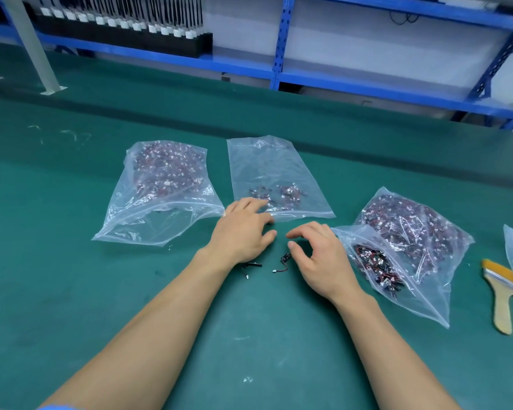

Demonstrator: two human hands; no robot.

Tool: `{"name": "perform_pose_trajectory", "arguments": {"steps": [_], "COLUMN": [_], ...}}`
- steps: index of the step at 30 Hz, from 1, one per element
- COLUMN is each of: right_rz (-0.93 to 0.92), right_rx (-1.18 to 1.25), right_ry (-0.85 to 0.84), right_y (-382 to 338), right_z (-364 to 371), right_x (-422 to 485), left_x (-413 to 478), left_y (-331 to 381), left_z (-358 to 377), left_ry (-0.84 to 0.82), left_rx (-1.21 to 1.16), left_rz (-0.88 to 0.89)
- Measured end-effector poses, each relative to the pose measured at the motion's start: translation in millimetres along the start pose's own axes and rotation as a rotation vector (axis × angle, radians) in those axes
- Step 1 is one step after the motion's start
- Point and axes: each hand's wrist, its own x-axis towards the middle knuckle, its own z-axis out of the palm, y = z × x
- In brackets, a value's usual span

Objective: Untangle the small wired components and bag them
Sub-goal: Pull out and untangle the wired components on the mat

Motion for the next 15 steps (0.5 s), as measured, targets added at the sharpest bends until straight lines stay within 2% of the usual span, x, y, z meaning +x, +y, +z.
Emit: {"name": "perform_pose_trajectory", "arguments": {"steps": [9,15], "right_rz": [0.016,0.025], "right_rx": [-0.033,-0.034], "right_ry": [-0.014,-0.023], "right_y": [-1.3,-0.9], "right_z": [1.1,0.9], "right_x": [10.9,11.4], "left_x": [0.7,1.1], "left_y": [-5.4,-6.2], "left_z": [5.0,9.2], "left_ry": [0.048,0.024], "left_rx": [0.000,0.031], "left_rz": [0.044,0.030]}}
